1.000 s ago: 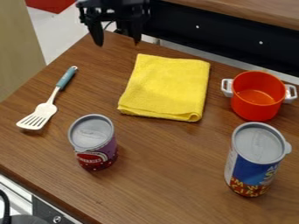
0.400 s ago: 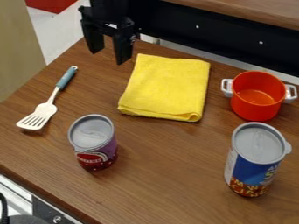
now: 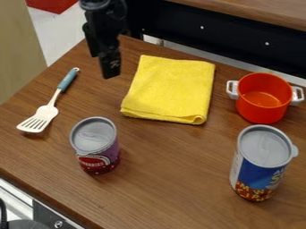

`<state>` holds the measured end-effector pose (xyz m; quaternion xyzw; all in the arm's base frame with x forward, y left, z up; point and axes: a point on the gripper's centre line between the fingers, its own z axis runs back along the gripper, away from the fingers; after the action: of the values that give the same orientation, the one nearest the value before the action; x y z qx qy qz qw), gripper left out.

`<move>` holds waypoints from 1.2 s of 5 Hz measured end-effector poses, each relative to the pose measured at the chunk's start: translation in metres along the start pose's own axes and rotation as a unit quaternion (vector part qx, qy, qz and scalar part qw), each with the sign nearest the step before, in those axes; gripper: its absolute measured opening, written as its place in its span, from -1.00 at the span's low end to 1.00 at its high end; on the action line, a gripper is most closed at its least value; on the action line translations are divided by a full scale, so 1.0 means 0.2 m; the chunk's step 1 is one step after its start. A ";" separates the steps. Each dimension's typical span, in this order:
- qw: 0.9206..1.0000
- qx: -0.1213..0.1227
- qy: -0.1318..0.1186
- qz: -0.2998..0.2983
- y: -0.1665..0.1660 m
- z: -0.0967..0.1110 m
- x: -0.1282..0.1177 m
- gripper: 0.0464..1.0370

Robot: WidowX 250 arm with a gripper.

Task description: Moved the purple and gray tin to the middle of the table

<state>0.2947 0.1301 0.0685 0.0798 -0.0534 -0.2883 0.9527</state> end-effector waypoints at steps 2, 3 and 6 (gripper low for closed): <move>0.975 -0.034 -0.014 -0.218 0.05 -0.03 -0.23 0.92; 0.958 -0.060 -0.007 -0.281 0.02 -0.06 -0.35 0.92; 0.928 -0.041 -0.020 -0.370 -0.25 -0.19 -0.50 0.92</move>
<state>0.1898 0.1486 0.0172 0.0494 -0.0272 -0.6239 0.7794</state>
